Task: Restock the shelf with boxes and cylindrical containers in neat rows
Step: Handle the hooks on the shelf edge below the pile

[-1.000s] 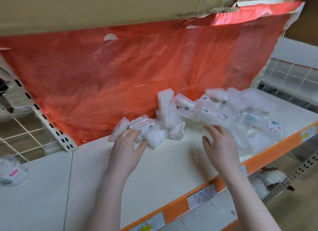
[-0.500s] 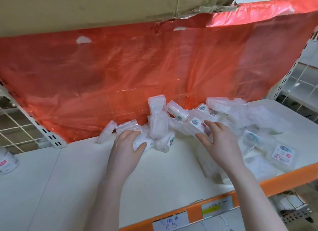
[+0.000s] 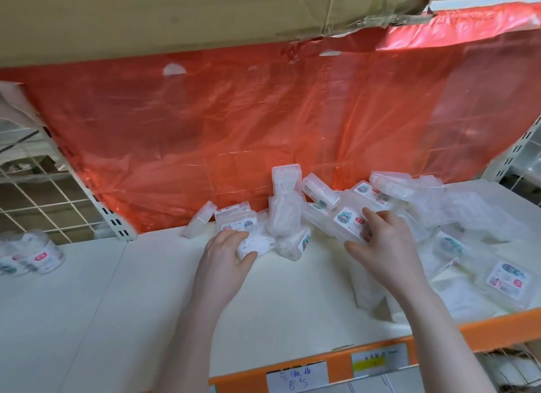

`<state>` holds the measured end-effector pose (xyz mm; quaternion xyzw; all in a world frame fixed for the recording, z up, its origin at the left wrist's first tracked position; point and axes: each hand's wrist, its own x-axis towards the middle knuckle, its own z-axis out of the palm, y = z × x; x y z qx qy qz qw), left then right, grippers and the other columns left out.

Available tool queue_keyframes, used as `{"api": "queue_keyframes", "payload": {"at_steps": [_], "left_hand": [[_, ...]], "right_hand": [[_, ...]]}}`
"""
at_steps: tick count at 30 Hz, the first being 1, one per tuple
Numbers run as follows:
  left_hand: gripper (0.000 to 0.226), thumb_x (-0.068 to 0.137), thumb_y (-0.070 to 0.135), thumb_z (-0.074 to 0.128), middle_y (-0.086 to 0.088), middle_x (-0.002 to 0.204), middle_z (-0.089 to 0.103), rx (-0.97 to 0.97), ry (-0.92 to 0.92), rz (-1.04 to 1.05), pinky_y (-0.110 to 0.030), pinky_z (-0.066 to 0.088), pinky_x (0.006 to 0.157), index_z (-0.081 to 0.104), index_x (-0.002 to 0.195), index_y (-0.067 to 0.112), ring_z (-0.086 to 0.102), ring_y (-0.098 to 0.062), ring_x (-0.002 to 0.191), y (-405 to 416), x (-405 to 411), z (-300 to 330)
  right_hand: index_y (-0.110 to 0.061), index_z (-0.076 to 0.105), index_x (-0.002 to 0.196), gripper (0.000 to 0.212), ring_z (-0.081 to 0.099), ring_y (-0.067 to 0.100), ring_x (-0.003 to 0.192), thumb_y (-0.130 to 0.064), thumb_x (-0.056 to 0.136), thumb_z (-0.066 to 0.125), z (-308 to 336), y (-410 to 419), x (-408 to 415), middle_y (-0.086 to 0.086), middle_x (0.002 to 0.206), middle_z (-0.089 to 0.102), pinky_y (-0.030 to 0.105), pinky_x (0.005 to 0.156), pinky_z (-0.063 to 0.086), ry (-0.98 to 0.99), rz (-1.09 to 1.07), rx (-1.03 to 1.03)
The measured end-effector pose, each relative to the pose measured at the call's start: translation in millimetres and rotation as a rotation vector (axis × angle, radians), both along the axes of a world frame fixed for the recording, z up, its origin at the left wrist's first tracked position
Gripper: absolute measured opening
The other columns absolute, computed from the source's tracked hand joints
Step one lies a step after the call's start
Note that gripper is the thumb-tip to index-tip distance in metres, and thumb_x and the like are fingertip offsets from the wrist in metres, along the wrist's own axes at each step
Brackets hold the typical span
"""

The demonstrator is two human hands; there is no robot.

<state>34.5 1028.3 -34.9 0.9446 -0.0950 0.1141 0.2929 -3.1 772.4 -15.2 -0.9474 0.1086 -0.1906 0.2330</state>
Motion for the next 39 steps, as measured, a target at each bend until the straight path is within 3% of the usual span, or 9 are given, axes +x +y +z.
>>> {"api": "queue_keyframes", "payload": {"at_steps": [6, 14, 21, 28, 35, 39], "left_hand": [[0.042, 0.088, 0.026, 0.063, 0.003, 0.132, 0.052, 0.017, -0.021, -0.067, -0.023, 0.031, 0.098, 0.056, 0.129, 0.017, 0.044, -0.017, 0.124, -9, 9, 6], [0.051, 0.091, 0.035, 0.057, 0.003, 0.139, 0.044, 0.076, -0.019, -0.205, -0.024, 0.027, 0.101, 0.046, 0.137, 0.016, 0.036, -0.016, 0.130, -52, 26, 11], [0.070, 0.085, 0.048, 0.061, -0.001, 0.141, 0.038, 0.133, 0.016, -0.136, -0.032, 0.032, 0.100, 0.035, 0.143, 0.018, 0.033, -0.022, 0.129, -78, 36, 12], [0.079, 0.076, 0.046, 0.072, -0.006, 0.135, 0.038, 0.130, -0.039, -0.031, -0.032, 0.033, 0.096, 0.036, 0.140, 0.017, 0.034, -0.025, 0.124, -91, 43, 3], [0.072, 0.075, 0.044, 0.073, -0.007, 0.128, 0.044, 0.132, -0.080, 0.056, -0.034, 0.036, 0.092, 0.042, 0.134, 0.016, 0.038, -0.027, 0.117, -97, 49, 3], [0.056, 0.080, 0.034, 0.067, -0.009, 0.121, 0.050, 0.148, -0.085, 0.065, -0.036, 0.038, 0.087, 0.048, 0.129, 0.016, 0.042, -0.029, 0.112, -98, 53, 10]], "right_hand": [[-0.008, 0.051, 0.131, 0.069, 0.043, 0.030, 0.106, -0.013, 0.066, 0.073, -4, 3, -11, 0.010, 0.109, 0.052, 0.034, 0.089, 0.036, -0.092, -0.029, 0.012], [-0.007, 0.052, 0.129, 0.067, 0.046, 0.032, 0.104, -0.010, 0.066, 0.075, 2, -12, -33, 0.013, 0.111, 0.053, 0.035, 0.082, 0.036, -0.155, -0.135, -0.007], [-0.005, 0.052, 0.129, 0.067, 0.047, 0.032, 0.103, -0.011, 0.067, 0.076, -1, -21, -45, 0.013, 0.107, 0.055, 0.036, 0.081, 0.039, -0.179, -0.169, -0.029], [-0.005, 0.053, 0.129, 0.067, 0.048, 0.032, 0.099, -0.011, 0.066, 0.076, -6, -27, -49, 0.012, 0.104, 0.054, 0.035, 0.078, 0.038, -0.156, -0.216, -0.048], [-0.007, 0.050, 0.132, 0.068, 0.046, 0.028, 0.105, -0.014, 0.069, 0.075, -5, -28, -52, 0.010, 0.110, 0.054, 0.032, 0.082, 0.037, -0.149, -0.233, -0.042], [-0.006, 0.050, 0.131, 0.068, 0.046, 0.029, 0.103, -0.014, 0.069, 0.075, -6, -29, -53, 0.011, 0.108, 0.054, 0.032, 0.082, 0.037, -0.139, -0.231, -0.047]]}}
